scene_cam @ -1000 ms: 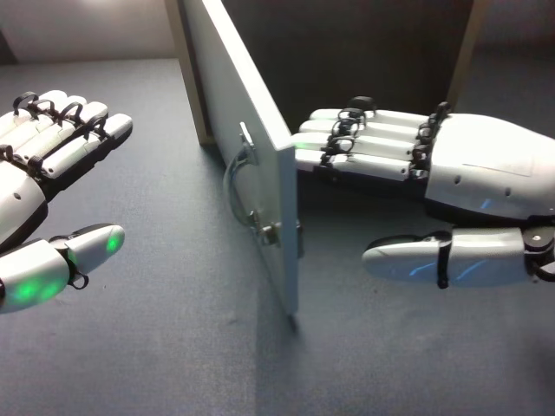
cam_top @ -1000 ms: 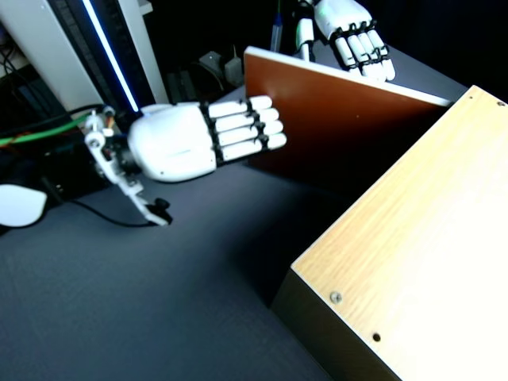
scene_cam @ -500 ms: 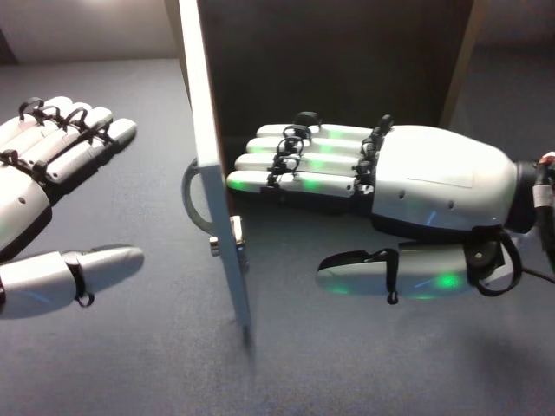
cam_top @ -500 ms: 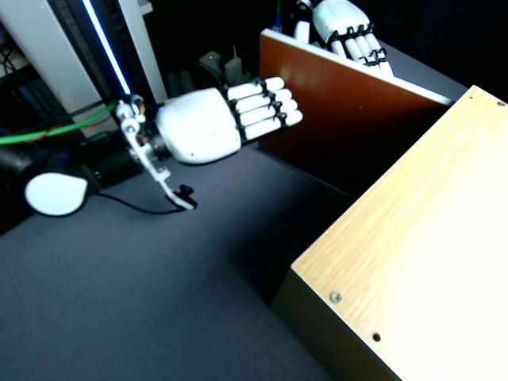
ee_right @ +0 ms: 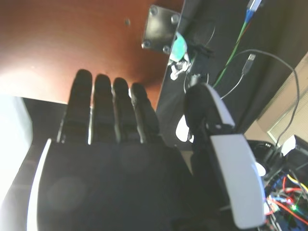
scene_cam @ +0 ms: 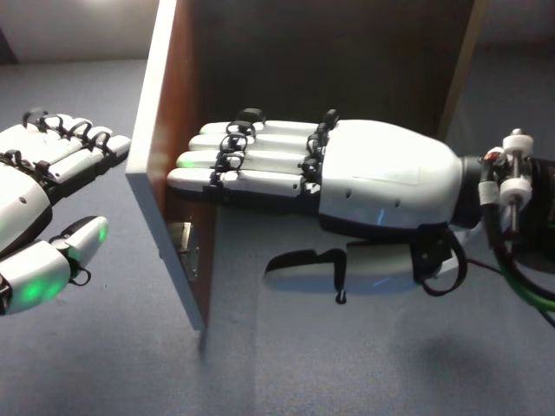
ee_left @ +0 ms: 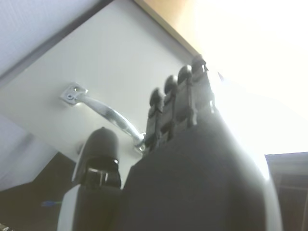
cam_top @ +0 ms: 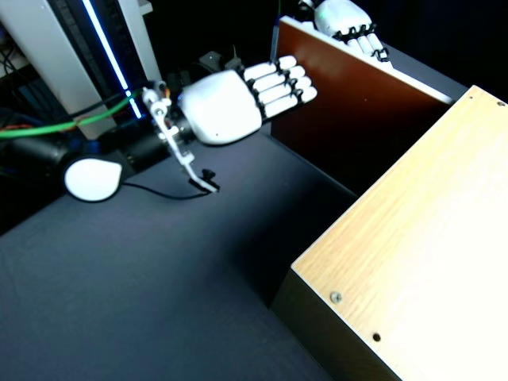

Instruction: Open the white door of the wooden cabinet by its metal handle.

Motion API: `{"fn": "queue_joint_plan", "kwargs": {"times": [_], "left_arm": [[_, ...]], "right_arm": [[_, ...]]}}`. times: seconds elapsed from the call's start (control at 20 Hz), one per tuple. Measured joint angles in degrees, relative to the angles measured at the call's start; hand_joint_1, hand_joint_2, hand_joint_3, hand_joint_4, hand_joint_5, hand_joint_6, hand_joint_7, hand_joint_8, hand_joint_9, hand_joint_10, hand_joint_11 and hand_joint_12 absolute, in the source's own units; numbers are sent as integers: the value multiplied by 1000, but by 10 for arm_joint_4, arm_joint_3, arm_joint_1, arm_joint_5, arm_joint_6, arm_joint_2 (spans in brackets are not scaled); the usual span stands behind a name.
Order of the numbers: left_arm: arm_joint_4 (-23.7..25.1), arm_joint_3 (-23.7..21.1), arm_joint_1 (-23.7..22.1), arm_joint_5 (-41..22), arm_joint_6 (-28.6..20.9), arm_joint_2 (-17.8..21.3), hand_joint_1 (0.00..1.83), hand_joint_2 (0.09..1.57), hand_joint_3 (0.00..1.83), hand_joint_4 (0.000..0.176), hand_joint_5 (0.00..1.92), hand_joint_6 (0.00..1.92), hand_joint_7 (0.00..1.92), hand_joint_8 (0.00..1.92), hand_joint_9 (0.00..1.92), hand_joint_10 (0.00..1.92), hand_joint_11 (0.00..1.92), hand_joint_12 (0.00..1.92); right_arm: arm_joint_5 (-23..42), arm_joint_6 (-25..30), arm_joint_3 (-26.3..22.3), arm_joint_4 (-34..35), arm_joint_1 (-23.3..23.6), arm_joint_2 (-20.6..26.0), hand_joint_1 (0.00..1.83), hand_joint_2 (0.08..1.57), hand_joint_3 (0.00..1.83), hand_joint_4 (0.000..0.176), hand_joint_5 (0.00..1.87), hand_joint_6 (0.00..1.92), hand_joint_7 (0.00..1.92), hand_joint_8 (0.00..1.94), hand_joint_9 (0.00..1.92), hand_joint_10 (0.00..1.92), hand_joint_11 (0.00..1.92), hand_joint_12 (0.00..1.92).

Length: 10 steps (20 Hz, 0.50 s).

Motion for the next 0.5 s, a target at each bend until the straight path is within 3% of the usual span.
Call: {"fn": "queue_joint_plan", "kwargs": {"times": [0.05,0.1,0.15,0.2,0.3,0.35,0.4,0.45,0.5], "left_arm": [[1,1,0,0,0,0,40,1571,331,0,264,4,256,7,270,5,362,774],[0,1,0,0,0,0,7,1571,243,0,235,0,215,1,182,0,119,810],[1,1,0,2,0,0,1,1571,209,0,242,2,229,3,186,3,39,673],[1,2,0,0,0,-1,170,1571,374,0,240,0,239,0,249,1,243,803],[1,2,-3,2,0,-2,267,1571,381,0,219,3,213,2,224,0,232,714],[1,2,-3,1,-1,-2,456,1571,331,0,196,0,178,0,170,0,59,599],[1,2,-3,1,-2,-2,456,1571,331,0,196,0,178,0,170,0,59,599],[1,2,-2,2,-2,-2,118,1571,284,0,164,0,144,0,161,3,19,627],[0,2,-2,2,-2,-2,118,1571,284,0,164,0,144,0,161,3,19,627]], "right_arm": [[-3,0,0,-5,0,-4,285,1497,14,0,12,7,5,0,5,0,6,1],[-5,0,1,-10,0,-7,280,1504,8,0,14,6,0,0,0,0,0,0],[-7,0,1,-11,0,-10,243,1515,8,0,9,2,0,0,0,0,0,0],[-7,0,2,-11,0,-12,282,1518,3,0,0,0,0,0,0,0,0,0],[-8,0,4,-11,3,-15,291,1519,2,0,0,0,0,0,0,0,0,0],[-7,0,5,-10,5,-17,306,1522,0,0,40,8,30,7,17,4,12,5],[-7,0,5,-10,6,-17,306,1522,0,0,40,8,30,7,17,4,12,5],[-7,0,5,-10,6,-17,377,1487,0,0,46,2,29,1,8,1,13,5],[-7,0,5,-10,6,-17,377,1487,0,0,46,2,29,1,8,1,13,5]]}}
